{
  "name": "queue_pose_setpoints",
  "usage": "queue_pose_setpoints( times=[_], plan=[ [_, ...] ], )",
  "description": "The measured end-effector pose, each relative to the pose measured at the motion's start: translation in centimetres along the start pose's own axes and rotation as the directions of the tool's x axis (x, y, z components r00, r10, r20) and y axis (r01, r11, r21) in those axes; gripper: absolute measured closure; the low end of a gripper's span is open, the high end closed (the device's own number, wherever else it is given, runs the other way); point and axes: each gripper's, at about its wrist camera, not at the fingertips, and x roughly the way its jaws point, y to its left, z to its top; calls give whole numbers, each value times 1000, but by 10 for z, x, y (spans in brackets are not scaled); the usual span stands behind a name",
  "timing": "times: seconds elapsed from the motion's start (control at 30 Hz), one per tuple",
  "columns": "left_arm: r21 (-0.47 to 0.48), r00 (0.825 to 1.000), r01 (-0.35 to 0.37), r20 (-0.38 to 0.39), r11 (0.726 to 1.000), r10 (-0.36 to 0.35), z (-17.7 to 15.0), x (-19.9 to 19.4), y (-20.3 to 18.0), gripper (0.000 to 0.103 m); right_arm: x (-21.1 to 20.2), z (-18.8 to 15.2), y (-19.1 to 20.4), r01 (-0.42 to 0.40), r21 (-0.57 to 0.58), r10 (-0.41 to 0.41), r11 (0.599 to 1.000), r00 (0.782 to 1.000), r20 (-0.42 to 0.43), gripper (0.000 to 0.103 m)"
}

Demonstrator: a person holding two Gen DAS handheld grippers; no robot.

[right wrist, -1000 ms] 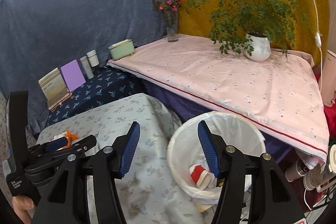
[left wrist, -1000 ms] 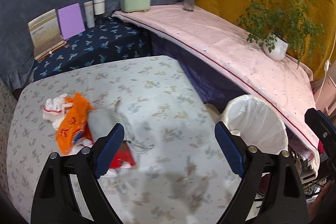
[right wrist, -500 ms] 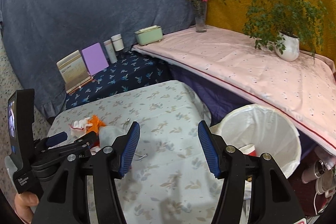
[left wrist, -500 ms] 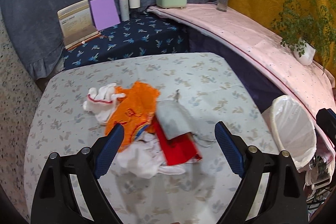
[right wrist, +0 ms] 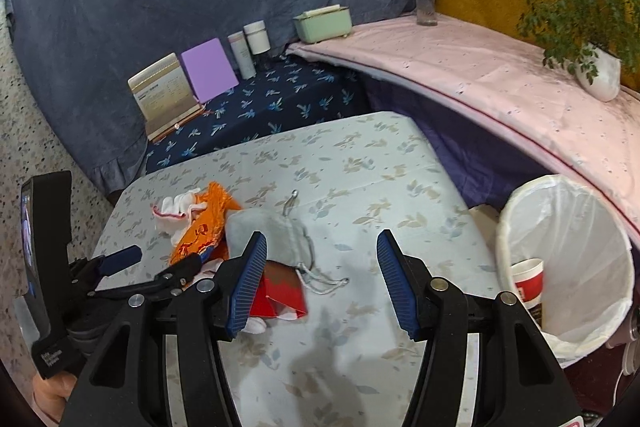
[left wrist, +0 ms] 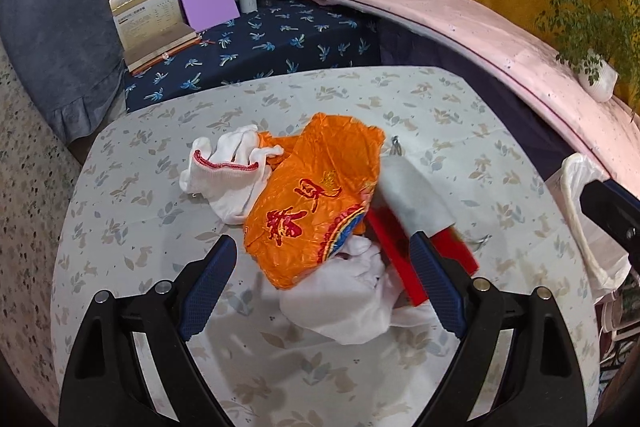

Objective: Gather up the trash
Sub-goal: 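Grasp the orange plastic bag with the left gripper while the right gripper grasps the grey cloth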

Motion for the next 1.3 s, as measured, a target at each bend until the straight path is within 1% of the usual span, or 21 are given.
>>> queue_pose_setpoints(
  times=[0.13,0.27,0.33,0.43,0.57,0.67,0.7,0.73,0.77,0.83,0.9,0.93,1.0,1.07,1.13,1.3],
  plan=[
    [2,1000,6,-21,1000,-6,0,14,5,19,24,2,14,-25,-11,25,1000,999,-35,47],
    [-17,999,11,-31,1000,-12,2,24,12,21,48,2,28,-44,-26,42,999,997,-71,47],
    [-24,999,17,-36,1000,-18,4,28,15,25,60,1,34,-51,-32,47,998,995,-89,48],
    [-30,999,26,-45,999,-27,5,34,19,29,78,-1,42,-56,-46,50,997,992,-119,49],
    [-15,998,35,-54,999,-36,2,40,19,33,93,-5,46,-68,-47,60,997,987,-147,51],
    [3,998,39,-55,999,-39,0,43,18,33,102,-8,47,-76,-42,68,996,983,-169,56],
    [11,998,38,-58,999,-38,-1,44,17,35,106,-9,47,-81,-38,73,996,981,-181,60],
    [16,997,38,-61,999,-37,-1,45,17,38,108,-10,47,-86,-36,78,996,979,-190,66],
    [19,997,40,-64,999,-38,-2,46,16,39,110,-11,47,-89,-35,80,995,977,-197,69],
    [21,997,45,-67,999,-43,-3,47,15,45,112,-12,47,-96,-33,88,995,975,-206,84],
    [13,997,50,-63,999,-49,-3,45,15,48,111,-13,47,-99,-34,90,994,974,-209,90],
    [11,997,56,-61,998,-55,-3,44,15,56,110,-13,46,-97,-35,88,995,975,-206,91],
    [13,996,70,-62,997,-70,-2,42,13,69,107,-12,44,-96,-30,88,995,976,-200,93],
    [13,996,73,-54,997,-72,0,37,12,75,102,-10,41,-99,-18,94,995,977,-190,96],
    [14,996,76,-49,997,-75,1,34,10,86,96,-8,38,-99,-11,95,995,980,-176,97],
    [-5,996,82,-27,997,-82,4,19,9,92,74,0,30,-97,-1,96,995,986,-133,98]
  ],
)
